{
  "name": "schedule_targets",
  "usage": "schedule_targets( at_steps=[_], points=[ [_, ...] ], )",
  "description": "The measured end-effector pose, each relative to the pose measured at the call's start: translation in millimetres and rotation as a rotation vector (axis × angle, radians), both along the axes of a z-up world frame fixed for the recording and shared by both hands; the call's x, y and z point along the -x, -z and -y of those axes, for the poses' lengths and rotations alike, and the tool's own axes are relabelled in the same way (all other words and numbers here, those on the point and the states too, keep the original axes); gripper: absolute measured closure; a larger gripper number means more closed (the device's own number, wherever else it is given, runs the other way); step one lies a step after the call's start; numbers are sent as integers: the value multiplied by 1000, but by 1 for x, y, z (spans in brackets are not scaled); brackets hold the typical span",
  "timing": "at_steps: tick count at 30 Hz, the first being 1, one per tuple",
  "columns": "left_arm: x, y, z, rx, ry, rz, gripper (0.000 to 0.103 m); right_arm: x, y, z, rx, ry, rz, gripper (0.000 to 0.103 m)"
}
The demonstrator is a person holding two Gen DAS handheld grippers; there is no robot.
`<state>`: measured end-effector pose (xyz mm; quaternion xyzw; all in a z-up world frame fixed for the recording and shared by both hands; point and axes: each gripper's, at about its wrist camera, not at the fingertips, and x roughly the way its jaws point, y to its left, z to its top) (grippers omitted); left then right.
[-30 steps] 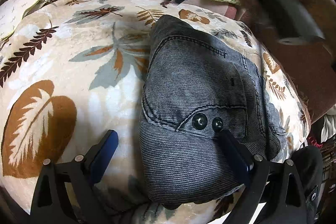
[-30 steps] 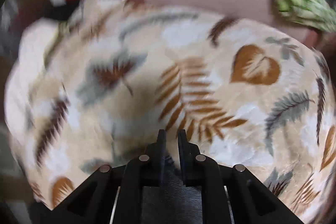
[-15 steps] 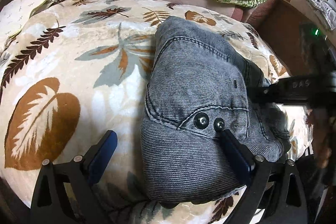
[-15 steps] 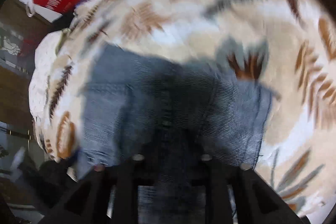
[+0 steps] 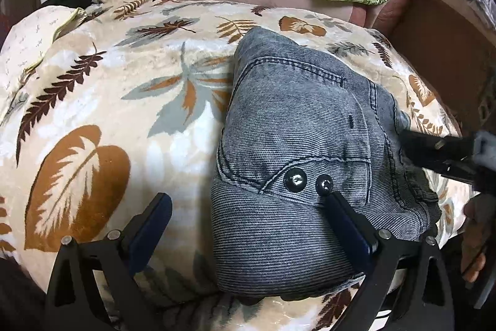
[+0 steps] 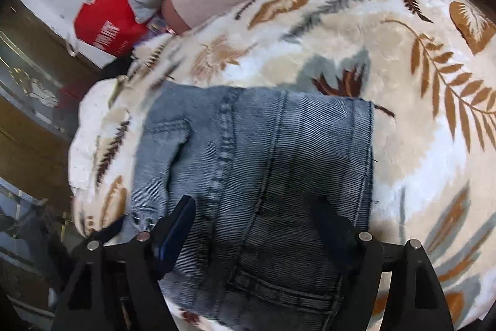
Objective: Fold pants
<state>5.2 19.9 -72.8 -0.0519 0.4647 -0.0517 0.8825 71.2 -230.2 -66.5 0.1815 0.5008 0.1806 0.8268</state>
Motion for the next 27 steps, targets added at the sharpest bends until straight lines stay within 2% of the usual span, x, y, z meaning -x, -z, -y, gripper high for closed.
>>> schedule_targets(
  at_steps=[2, 4, 5, 7, 8, 10, 13, 16, 20, 22, 27],
  points=[
    [0, -1, 1, -11, -4, 0, 4, 7, -9, 5, -76, -4, 47, 22],
    [1, -1, 2, -21, -6, 3, 4, 12, -13, 10, -85, 12, 81, 22],
    [0, -1, 3, -25, -8, 2, 4, 12, -8, 14, -82, 26, 73, 22],
    [0, -2, 5, -30, -8, -2, 4, 1, 19, 19, -85, 40, -35, 23],
    [0, -3, 6, -41, -11, 0, 4, 4, 22, 24, -109, 53, -28, 23],
    [2, -6, 5, -48, -9, 5, 4, 9, 7, 30, -169, 72, -1, 23],
    [6, -14, -1, 3, -14, 4, 4, 20, -8, 43, -206, 122, 84, 23],
    [14, -30, -17, 75, -37, 55, 4, 28, -12, 63, -222, 214, 115, 23],
    [10, -35, -45, 156, -105, 49, 4, 38, 5, 96, -264, 337, 30, 23],
    [6, -33, -51, 123, -132, 46, 4, 41, 14, 103, -283, 360, -3, 23],
    [5, -31, -51, 79, -142, 36, 4, 46, 18, 110, -284, 343, 2, 23]
  ],
)
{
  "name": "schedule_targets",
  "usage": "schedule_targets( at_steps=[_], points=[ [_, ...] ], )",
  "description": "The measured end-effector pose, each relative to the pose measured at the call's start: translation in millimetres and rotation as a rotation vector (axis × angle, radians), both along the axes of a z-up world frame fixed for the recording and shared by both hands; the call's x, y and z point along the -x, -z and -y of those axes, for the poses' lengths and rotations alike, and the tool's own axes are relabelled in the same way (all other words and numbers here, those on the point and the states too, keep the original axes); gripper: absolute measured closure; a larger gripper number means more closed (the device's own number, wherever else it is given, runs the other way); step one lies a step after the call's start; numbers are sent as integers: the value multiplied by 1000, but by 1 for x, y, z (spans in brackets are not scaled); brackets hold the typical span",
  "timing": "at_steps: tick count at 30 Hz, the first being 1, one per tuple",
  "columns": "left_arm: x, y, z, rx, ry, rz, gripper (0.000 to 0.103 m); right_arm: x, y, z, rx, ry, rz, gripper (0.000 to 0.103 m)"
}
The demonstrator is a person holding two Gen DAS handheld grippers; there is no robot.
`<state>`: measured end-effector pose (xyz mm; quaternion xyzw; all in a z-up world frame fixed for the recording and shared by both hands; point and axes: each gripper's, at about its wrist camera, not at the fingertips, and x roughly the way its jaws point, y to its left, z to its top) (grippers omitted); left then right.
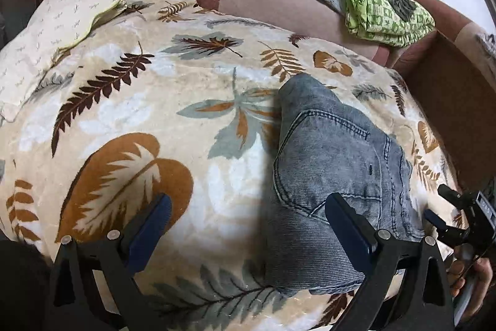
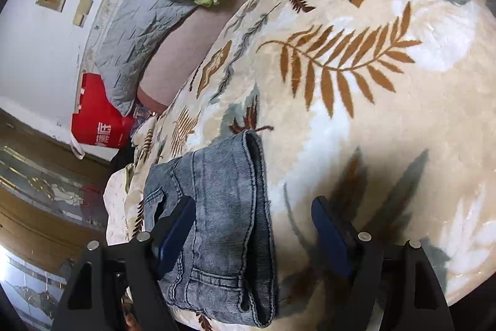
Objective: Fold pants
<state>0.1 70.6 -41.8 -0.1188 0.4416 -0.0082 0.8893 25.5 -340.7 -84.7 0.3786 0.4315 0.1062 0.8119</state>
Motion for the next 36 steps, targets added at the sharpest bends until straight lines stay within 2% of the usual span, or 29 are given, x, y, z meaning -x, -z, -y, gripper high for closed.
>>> schedule_targets(
  at_steps=[5, 14, 16, 18, 20, 24, 27, 29, 30, 34, 36],
  points=[
    [3, -2, 4, -23, 28, 6, 4, -8, 10, -15, -90, -82, -29, 23],
    [3, 3, 1, -10, 26, -18, 4, -6, 19, -26, -87, -116, -73, 23],
    [2, 4, -2, 30, 36, -29, 4, -5, 19, -27, -90, -122, -82, 23],
    [-4, 10, -10, 134, 57, -62, 4, -6, 20, -27, -107, -132, -96, 23],
    [-17, 18, -16, 272, 95, -120, 4, -9, 20, -26, -117, -152, -123, 23],
    [-41, 21, -6, 307, 165, -144, 4, -18, 18, -24, -110, -166, -150, 23],
    [-62, 30, 6, 370, 219, -191, 4, -31, 20, -33, -134, -208, -164, 22],
    [-75, 39, 16, 424, 250, -247, 4, -42, 25, -46, -113, -258, -203, 22],
    [-79, 41, 21, 437, 268, -251, 4, -46, 26, -48, -106, -246, -216, 22],
    [-86, 40, 34, 418, 287, -258, 4, -55, 27, -50, -147, -229, -246, 22],
    [-88, 40, 36, 418, 290, -265, 4, -60, 25, -63, -156, -287, -229, 22]
  ],
)
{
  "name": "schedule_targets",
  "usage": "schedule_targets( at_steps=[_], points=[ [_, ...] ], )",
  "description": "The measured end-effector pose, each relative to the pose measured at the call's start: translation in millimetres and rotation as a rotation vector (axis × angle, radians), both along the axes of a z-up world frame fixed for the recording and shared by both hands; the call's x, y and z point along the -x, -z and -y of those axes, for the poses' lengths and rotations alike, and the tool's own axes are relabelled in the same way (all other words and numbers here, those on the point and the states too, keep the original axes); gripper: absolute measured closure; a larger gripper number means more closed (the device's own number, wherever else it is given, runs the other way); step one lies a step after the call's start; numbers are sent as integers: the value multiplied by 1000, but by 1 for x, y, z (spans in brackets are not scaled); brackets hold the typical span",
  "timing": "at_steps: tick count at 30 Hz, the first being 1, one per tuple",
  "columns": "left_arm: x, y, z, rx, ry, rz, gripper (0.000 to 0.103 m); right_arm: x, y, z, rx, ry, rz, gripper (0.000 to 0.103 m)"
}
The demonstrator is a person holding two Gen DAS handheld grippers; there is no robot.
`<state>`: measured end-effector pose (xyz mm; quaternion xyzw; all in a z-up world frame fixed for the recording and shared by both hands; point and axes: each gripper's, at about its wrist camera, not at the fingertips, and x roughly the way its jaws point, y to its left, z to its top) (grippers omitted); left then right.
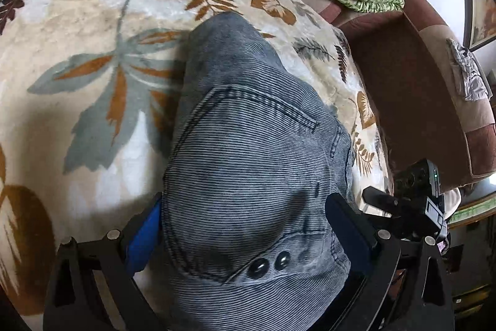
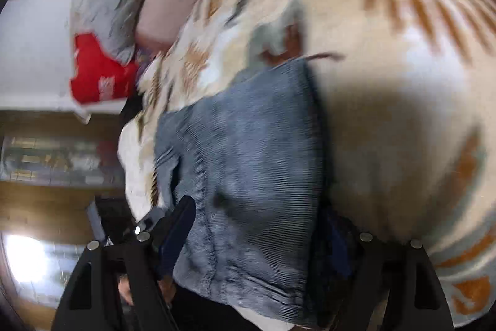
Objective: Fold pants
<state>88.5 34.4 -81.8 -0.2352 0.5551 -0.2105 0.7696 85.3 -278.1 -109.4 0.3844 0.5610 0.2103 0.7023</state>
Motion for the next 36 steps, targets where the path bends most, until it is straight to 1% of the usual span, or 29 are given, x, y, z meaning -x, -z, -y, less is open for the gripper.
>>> schedule_targets(
  at_steps=[1, 3, 4, 5, 6, 7, 8, 9, 11, 12, 13, 15, 16, 19, 22, 23, 25, 27, 28, 30, 31, 32, 33, 34, 35, 36],
  points=[
    [0, 0, 1, -4, 0, -2, 5, 0, -1, -5, 0, -11, 9, 24],
    [-1, 0, 0, 17, -4, -3, 5, -1, -1, -13, -13, -43, 23, 28],
    [-2, 0, -1, 28, -7, -2, 14, -2, 1, -15, 6, -44, 26, 33],
    [-2, 0, -2, 13, -5, 1, 21, -3, 3, -15, 25, -42, 23, 39],
    [-2, 0, -3, -18, -6, 1, 37, -4, 6, -12, 29, -31, 11, 43],
    [-3, 1, -4, -48, -8, -2, 46, -5, 11, -7, 13, -6, -8, 49],
    [-3, 3, -7, -53, -10, -4, 47, -5, 13, -6, 8, -2, -10, 53],
    [-4, 4, -7, -53, -10, -5, 50, -4, 13, -7, 25, -13, -3, 55],
    [-3, 2, -2, -98, 1, 4, 58, -3, 7, -19, 106, -58, 28, 65],
    [-2, 0, 1, -119, 8, 19, 64, -2, 1, -25, 144, -76, 46, 68],
    [1, -4, 4, -146, 19, 42, 70, -2, -3, -27, 154, -82, 57, 74],
    [6, -13, 8, -186, 31, 87, 76, -1, -15, -35, 188, -97, 102, 77],
    [10, -18, 9, -192, 33, 112, 78, 0, -21, -39, 198, -102, 119, 78],
    [19, -40, 10, -195, 41, 196, 80, 6, -41, -45, 205, -109, 179, 79],
    [28, -74, 7, -222, 41, 303, 80, 8, -69, -55, 209, -131, 249, 79],
    [28, -87, 3, -222, 30, 343, 80, 5, -78, -61, 212, -141, 270, 79],
    [23, -106, -12, -221, -8, 393, 79, -7, -100, -71, 213, -160, 329, 79],
    [14, -114, -25, -208, -42, 420, 79, -29, -119, -83, 218, -179, 383, 80],
    [6, -113, -35, -189, -76, 422, 78, -39, -125, -89, 223, -192, 410, 80],
    [-11, -106, -47, -171, -112, 410, 78, -61, -128, -102, 234, -221, 437, 79],
    [-25, -96, -53, -167, -127, 410, 77, -66, -128, -106, 243, -230, 453, 79],
    [-35, -87, -57, -165, -134, 404, 77, -74, -124, -110, 259, -244, 468, 79],
    [-49, -74, -60, -165, -133, 383, 75, -87, -111, -116, 290, -252, 461, 79],
    [-60, -62, -62, -175, -140, 350, 71, -96, -98, -122, 315, -253, 442, 79],
    [-70, -46, -66, -191, -159, 308, 67, -105, -83, -124, 332, -258, 410, 75],
    [-74, -32, -67, -211, -176, 265, 55, -114, -61, -125, 341, -264, 347, 74]
  ],
)
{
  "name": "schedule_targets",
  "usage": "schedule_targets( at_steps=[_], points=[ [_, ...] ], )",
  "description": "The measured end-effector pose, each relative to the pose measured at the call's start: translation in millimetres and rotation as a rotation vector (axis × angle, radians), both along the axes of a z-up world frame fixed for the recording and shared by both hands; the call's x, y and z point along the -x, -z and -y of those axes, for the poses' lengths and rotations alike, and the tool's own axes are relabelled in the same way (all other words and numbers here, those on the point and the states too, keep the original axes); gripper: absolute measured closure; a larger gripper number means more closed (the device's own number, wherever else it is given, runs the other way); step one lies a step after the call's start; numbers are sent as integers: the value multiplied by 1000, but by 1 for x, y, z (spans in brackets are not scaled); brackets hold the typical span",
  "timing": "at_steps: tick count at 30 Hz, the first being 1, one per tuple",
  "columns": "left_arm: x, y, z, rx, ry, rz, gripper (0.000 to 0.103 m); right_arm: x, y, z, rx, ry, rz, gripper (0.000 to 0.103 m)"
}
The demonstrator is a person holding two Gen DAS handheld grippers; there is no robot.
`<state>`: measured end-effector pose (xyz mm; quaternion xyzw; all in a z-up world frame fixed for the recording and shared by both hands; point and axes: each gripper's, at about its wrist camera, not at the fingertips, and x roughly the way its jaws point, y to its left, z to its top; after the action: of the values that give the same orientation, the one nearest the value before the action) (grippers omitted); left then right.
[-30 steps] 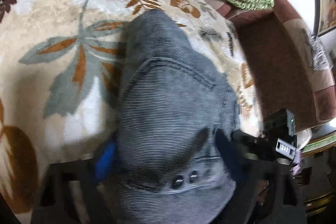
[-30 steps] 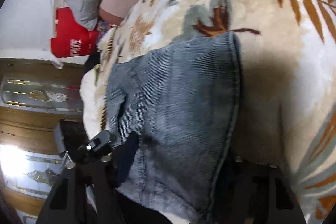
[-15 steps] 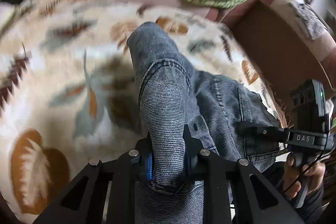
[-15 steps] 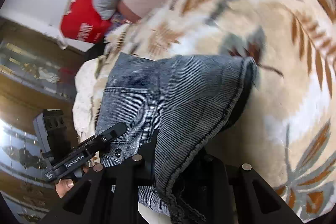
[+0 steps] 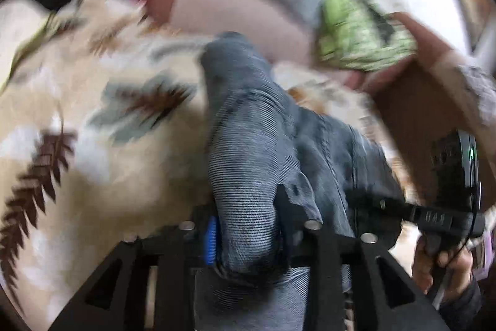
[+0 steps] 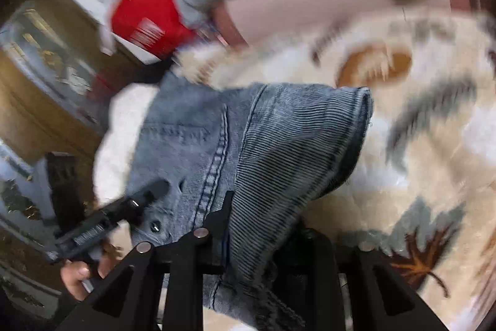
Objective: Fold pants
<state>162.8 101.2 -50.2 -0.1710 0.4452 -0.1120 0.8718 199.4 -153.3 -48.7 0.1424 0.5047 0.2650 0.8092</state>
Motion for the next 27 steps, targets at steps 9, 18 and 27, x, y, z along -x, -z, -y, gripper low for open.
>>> schedule_targets(
  at_steps=[9, 18, 27],
  points=[
    [45, -14, -17, -77, -125, 25, 24, 28, -1, 22, 193, 159, 128, 40],
    [47, 24, 2, -177, -105, -89, 18, 47, 39, -4, -15, 105, -35, 28],
    [103, -35, 28, -301, -138, 56, 18, 126, -31, 10, 179, 210, 245, 20]
  ],
)
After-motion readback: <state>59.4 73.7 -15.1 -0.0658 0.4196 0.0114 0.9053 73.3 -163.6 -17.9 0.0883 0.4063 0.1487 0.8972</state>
